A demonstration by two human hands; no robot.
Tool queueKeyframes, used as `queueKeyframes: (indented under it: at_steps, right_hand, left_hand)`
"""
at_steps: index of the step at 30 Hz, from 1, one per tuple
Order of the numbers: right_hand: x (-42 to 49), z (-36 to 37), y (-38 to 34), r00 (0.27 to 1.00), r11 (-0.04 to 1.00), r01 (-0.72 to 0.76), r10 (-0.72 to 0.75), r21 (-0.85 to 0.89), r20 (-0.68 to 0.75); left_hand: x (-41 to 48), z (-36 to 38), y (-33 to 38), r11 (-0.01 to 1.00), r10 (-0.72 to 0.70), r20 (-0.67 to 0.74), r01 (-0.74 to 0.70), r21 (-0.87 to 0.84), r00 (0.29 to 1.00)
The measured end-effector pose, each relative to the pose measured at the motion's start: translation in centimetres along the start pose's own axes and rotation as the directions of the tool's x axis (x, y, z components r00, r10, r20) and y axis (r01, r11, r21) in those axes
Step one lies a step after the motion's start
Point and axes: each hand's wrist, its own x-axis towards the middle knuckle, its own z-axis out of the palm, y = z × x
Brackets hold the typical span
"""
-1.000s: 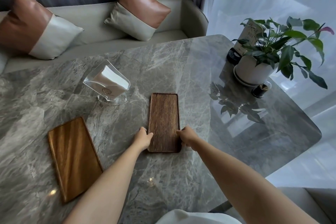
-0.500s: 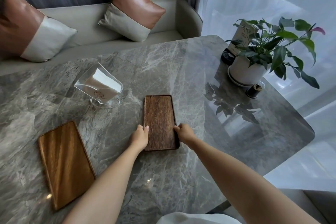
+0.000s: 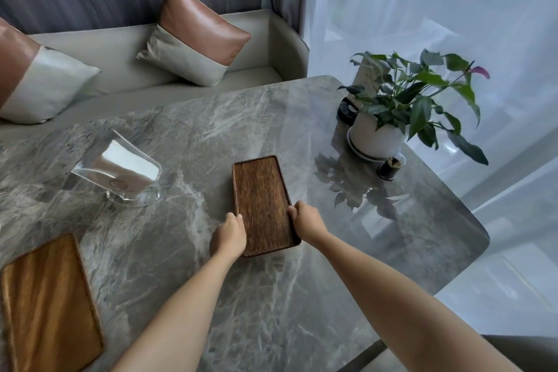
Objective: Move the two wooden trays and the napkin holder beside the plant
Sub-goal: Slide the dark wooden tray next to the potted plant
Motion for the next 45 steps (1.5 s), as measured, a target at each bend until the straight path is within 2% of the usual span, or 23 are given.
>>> queueKeyframes:
  at_steps: [12, 20, 32, 45]
  right_hand:
    - [4.9, -9.4, 7.0, 0.997, 0.995, -0.031, 0.024, -0.099, -0.078]
    - [8.7, -13.4, 11.1, 0.999, 0.977, -0.026, 0.017, -0.213, -0.046]
    - [12.3, -14.7, 13.4, 1.0, 0.944, -0.027, 0.024, -0.329, -0.013]
    - [14.7, -14.7, 12.9, 1.0, 0.893, -0.017, 0.016, -0.45, -0.005]
  left_hand:
    - [1.7, 5.7, 11.7, 0.993, 0.079, -0.016, -0.077, 0.092, 0.997]
    - [3.0, 10.0, 17.1, 0.995, 0.029, -0.034, -0.025, 0.1, 0.999]
    - [4.8, 13.3, 20.1, 0.99, -0.04, -0.059, 0.048, 0.132, 0.997]
    - [6.7, 14.4, 20.9, 0.983, -0.04, -0.111, 0.059, 0.175, 0.993]
